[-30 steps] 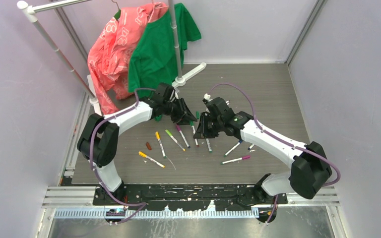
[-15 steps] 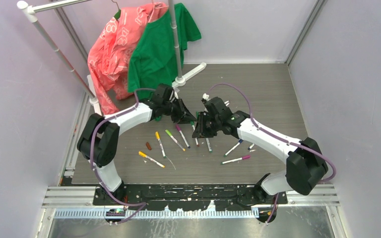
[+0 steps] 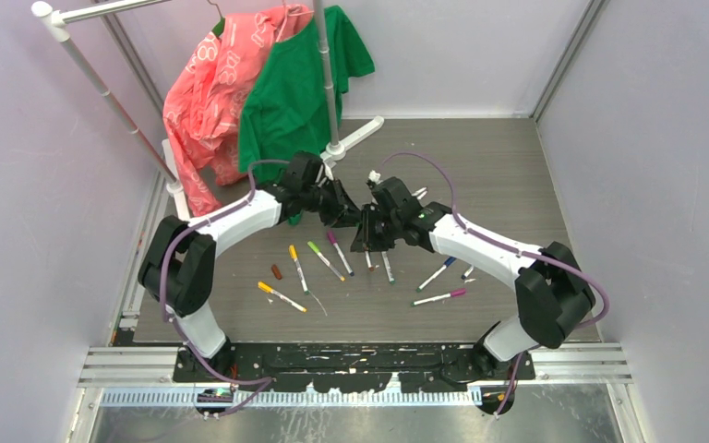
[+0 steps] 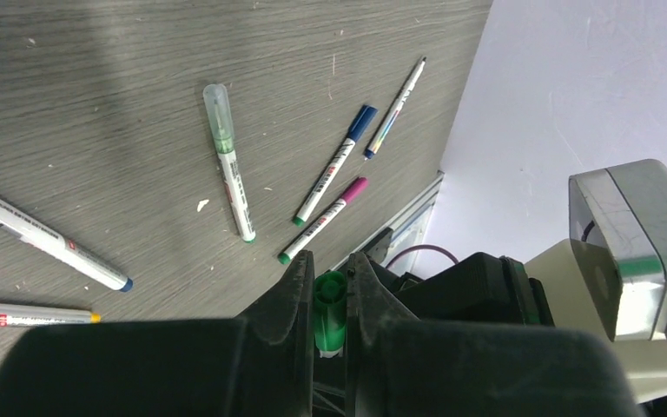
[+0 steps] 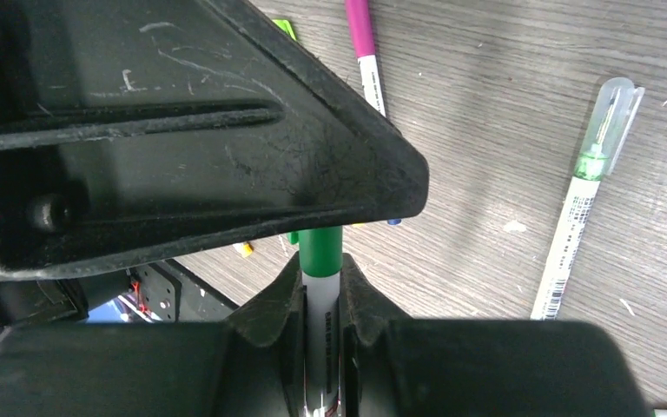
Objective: Open the pen caps
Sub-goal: Open the pen cap from the pen.
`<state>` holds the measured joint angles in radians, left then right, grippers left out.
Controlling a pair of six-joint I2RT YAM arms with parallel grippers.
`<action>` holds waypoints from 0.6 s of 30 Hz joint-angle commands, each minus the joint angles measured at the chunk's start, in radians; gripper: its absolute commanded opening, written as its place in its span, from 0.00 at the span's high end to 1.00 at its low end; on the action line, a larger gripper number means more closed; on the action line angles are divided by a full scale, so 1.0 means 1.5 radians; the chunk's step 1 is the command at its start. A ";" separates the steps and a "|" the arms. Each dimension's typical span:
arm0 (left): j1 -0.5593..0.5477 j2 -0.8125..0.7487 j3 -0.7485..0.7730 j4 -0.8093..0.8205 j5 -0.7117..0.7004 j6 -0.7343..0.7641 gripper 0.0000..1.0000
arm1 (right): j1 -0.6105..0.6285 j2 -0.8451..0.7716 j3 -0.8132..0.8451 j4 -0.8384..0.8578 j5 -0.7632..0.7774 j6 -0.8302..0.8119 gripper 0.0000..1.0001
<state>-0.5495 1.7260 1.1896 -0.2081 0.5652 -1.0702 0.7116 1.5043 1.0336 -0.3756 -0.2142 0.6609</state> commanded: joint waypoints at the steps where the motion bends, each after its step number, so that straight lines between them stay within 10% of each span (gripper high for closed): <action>1: 0.014 -0.004 0.073 -0.043 -0.077 0.017 1.00 | 0.009 -0.040 0.002 -0.025 0.027 0.000 0.99; 18: 0.120 0.149 0.208 0.074 -0.065 -0.083 1.00 | 0.032 -0.139 -0.102 -0.052 0.079 0.033 0.99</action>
<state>-0.3634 1.9339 1.4494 -0.1822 0.4046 -1.2098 0.7860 1.3529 0.8242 -0.4580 -0.1471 0.7097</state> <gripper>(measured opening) 0.105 0.188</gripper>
